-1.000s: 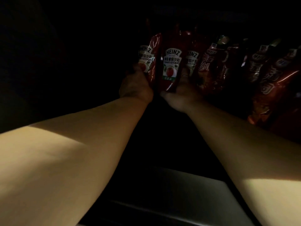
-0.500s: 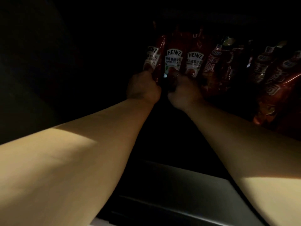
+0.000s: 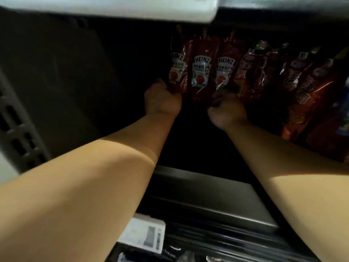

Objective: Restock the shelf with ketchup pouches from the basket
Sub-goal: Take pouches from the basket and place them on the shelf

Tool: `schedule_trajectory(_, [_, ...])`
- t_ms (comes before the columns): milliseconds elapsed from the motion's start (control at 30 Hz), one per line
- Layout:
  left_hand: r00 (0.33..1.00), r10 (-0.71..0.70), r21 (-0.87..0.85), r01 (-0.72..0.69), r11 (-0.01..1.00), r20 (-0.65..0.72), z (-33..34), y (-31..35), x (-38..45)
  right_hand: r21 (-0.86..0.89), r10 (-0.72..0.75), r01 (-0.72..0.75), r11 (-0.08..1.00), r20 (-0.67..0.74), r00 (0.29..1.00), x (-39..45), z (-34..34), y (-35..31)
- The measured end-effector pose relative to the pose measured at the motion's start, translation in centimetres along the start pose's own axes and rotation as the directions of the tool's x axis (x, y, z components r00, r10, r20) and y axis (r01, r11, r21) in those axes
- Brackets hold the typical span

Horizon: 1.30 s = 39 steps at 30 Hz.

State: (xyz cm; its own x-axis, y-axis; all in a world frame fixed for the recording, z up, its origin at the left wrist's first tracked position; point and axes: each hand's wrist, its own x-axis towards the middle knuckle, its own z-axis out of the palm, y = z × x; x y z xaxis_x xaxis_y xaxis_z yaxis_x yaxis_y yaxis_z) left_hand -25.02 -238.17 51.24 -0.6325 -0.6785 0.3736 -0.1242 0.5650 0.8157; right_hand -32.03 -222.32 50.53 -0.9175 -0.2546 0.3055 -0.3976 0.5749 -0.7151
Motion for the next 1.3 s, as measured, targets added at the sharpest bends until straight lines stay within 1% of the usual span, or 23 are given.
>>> schedule_trajectory(100, [1.0, 0.01, 0.03, -0.01, 0.999, 0.015, -0.5, -0.1, -0.9, -0.108, 0.103, -0.112, 0.988, -0.079, 0.991, -1.9, -1.5, 0.5])
schedule_trajectory(133, [1.0, 0.011, 0.055, -0.012, 0.998, 0.019, -0.9, 0.0, -1.3, -0.142, 0.119, -0.137, 0.98, -0.127, 0.985, -2.9, -2.1, 0.5])
schedule_trajectory(200, [0.999, -0.009, 0.065, 0.007, 0.998, 0.031, -1.8, 0.0, -2.5, -0.139, 0.154, -0.191, 0.972, -0.24, 0.958, -5.4, -3.5, 0.1])
schedule_trajectory(300, [0.999, -0.029, -0.008, 0.029, 1.0, 0.037, -3.5, 0.1, -4.9, -0.123, 0.184, -0.241, 0.963, -0.355, 0.916, -9.4, -5.4, -0.5])
schedule_trajectory(367, [0.998, -0.013, -0.109, 0.019, 0.994, 0.057, -5.1, 0.6, -7.0, -0.054, 0.275, -0.321, 0.945, -0.395, 0.877, -11.9, -6.7, -1.1])
schedule_trajectory(400, [0.997, 0.005, -0.153, 0.007, 0.988, 0.08, -5.8, 0.8, -7.9, -0.053, 0.312, -0.362, 0.931, -0.4, 0.862, -13.0, -7.1, -1.3])
schedule_trajectory(467, [0.987, 0.034, -0.16, -0.008, 0.987, 0.16, -7.5, 1.2, -9.4, -0.045, 0.379, -0.419, 0.907, -0.348, 0.857, -15.2, -8.0, -1.8])
schedule_trajectory(533, [0.971, 0.016, -0.074, 0.001, 0.997, 0.24, -8.8, 1.4, -10.7, 0.053, 0.408, -0.411, 0.91, -0.287, 0.867, -17.6, -8.9, -2.6])
schedule_trajectory(600, [0.942, 0.029, -0.024, -0.023, 0.999, 0.334, -10.0, 1.3, -12.0, 0.122, 0.403, -0.385, 0.915, -0.331, 0.853, -20.3, -9.5, -3.0])
schedule_trajectory(633, [0.922, 0.045, 0.002, -0.05, 0.999, 0.385, -10.8, 1.2, -12.7, 0.116, 0.397, -0.381, 0.917, -0.353, 0.847, -21.5, -9.8, -3.2])
schedule_trajectory(700, [0.89, 0.067, 0.035, -0.093, 0.995, 0.451, -12.6, 0.9, -14.6, 0.085, 0.385, -0.38, 0.921, -0.342, 0.857, -23.8, -10.3, -3.4])
schedule_trajectory(800, [0.877, 0.117, -0.005, -0.129, 0.992, 0.465, -15.3, 0.2, -17.8, 0.127, 0.275, -0.247, 0.961, -0.294, 0.915, -27.0, -11.2, -3.2])
schedule_trajectory(900, [0.862, 0.33, -0.028, -0.347, 0.938, 0.385, -18.2, -1.0, -22.4, 0.192, 0.153, -0.092, 0.977, -0.332, 0.931, -31.8, -11.7, -1.9])
schedule_trajectory(967, [0.852, 0.379, -0.002, -0.406, 0.914, 0.36, -20.0, -2.7, -26.9, 0.139, 0.101, -0.057, 0.989, -0.337, 0.936, -35.7, -11.9, 0.2])
schedule_trajectory(1033, [0.862, 0.29, 0.071, -0.349, 0.934, 0.416, -21.3, -5.4, -32.0, 0.101, 0.109, -0.086, 0.991, -0.245, 0.964, -40.2, -11.8, 3.6])
schedule_trajectory(1067, [0.863, 0.198, 0.128, -0.287, 0.949, 0.464, -21.7, -6.8, -34.2, 0.105, 0.15, -0.135, 0.985, -0.155, 0.976, -42.2, -11.7, 5.2])
schedule_trajectory(1100, [0.856, 0.082, 0.199, -0.21, 0.957, 0.51, -21.9, -8.4, -36.8, 0.107, 0.225, -0.22, 0.97, -0.028, 0.974, -44.3, -11.6, 7.1])
schedule_trajectory(1133, [0.836, -0.035, 0.271, -0.137, 0.953, 0.548, -22.0, -10.2, -39.0, 0.1, 0.311, -0.321, 0.942, 0.101, 0.945, -46.3, -11.4, 8.9])
schedule_trajectory(1167, [0.798, -0.163, 0.351, -0.064, 0.934, 0.58, -22.1, -11.9, -41.3, 0.063, 0.397, -0.421, 0.905, 0.231, 0.888, -48.1, -11.2, 10.8])
schedule_trajectory(1200, [0.739, -0.305, 0.441, 0.013, 0.897, 0.6, -22.3, -13.6, -43.5, -0.018, 0.477, -0.501, 0.865, 0.341, 0.81, -49.6, -10.9, 12.5])
schedule_trajectory(1233, [0.66, -0.448, 0.539, 0.078, 0.839, 0.602, -22.6, -15.1, -45.4, -0.139, 0.554, -0.555, 0.82, 0.439, 0.708, -50.8, -10.7, 14.1])
schedule_trajectory(1267, [0.578, -0.569, 0.627, 0.123, 0.769, 0.584, -22.7, -16.6, -47.6, -0.281, 0.634, -0.588, 0.759, 0.528, 0.565, -52.0, -10.2, 15.6])
schedule_trajectory(1300, [0.517, -0.647, 0.679, 0.161, 0.716, 0.56, -22.7, -17.9, -49.4, -0.398, 0.705, -0.611, 0.684, 0.575, 0.415, -53.0, -9.8, 16.8])
